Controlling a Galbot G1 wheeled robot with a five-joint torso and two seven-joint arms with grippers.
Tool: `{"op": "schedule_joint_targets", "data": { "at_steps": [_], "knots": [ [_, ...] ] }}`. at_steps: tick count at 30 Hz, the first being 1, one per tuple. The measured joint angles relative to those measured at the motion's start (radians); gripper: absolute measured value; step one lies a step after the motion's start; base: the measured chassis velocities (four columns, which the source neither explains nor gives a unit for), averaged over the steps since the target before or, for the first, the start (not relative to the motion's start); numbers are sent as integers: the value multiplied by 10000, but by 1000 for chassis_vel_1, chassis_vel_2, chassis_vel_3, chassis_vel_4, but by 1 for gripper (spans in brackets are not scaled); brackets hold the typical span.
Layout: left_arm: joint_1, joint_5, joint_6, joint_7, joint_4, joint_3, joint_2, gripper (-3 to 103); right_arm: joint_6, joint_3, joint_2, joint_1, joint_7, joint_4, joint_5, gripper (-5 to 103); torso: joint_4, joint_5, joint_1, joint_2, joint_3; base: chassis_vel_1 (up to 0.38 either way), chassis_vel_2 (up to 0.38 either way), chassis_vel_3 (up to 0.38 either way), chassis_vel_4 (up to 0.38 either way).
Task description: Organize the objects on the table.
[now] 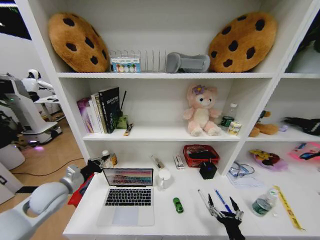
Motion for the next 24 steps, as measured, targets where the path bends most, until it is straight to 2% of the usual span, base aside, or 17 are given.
{"op": "schedule_joint_targets", "data": {
  "at_steps": [1, 2, 4, 5, 6, 9, 16, 17, 18, 21, 24],
  "knots": [
    [-405, -4, 23, 0, 64, 384, 26, 0, 0, 4, 21, 25, 0, -6, -10, 100, -1, 0, 0, 0, 0, 0, 0, 0, 0],
    [-405, -4, 23, 0, 64, 384, 26, 0, 0, 4, 21, 25, 0, -6, -10, 100, -1, 0, 0, 0, 0, 0, 0, 0, 0],
    [-1267, -7, 63, 0, 292, 1358, 42, 0, 0, 3, 87, 105, 0, -34, -56, 100, -2, 1, 0, 0, 0, 0, 0, 0, 0],
    [-1267, -7, 63, 0, 292, 1358, 42, 0, 0, 3, 87, 105, 0, -34, -56, 100, -2, 1, 0, 0, 0, 0, 0, 0, 0],
    [-1703, -8, 121, 0, 455, 1962, 6, 0, 0, 0, 157, 150, 0, -65, -81, 100, 2, 0, 0, 0, 1, 0, 0, 0, 0],
    [-2000, -9, 198, 12, 532, 2374, -15, 0, 1, 18, 203, 166, 0, -104, -80, 100, 4, 0, 0, 0, 0, 0, 0, 0, 0],
    [-3041, 49, 197, 426, 528, 3828, 577, 0, 50, 108, 269, 250, 6, -311, -17, 100, 8, 8, -2, 3, -3, 0, 0, 0, 0],
    [-3041, 49, 197, 426, 528, 3828, 577, 0, 50, 108, 269, 250, 6, -311, -17, 100, 8, 8, -2, 3, -3, 0, 0, 0, 0],
    [-3214, 58, 206, 585, 430, 4182, 748, 0, 50, 74, 282, 290, 6, -348, -13, 100, -2, 3, -3, 4, -3, 0, 0, 0, 0],
    [-3231, 174, 217, 700, 299, 4432, 994, 0, 53, 32, 311, 332, 8, -399, -10, 100, -1, 12, -4, 5, -4, 0, 0, 0, 0],
    [-2363, 315, 280, 795, -62, 4170, 1331, 0, 79, -1, 329, 376, 14, -490, -8, 100, 9, -6, -4, 4, -1, 0, 0, 0, 0]
  ]
}}
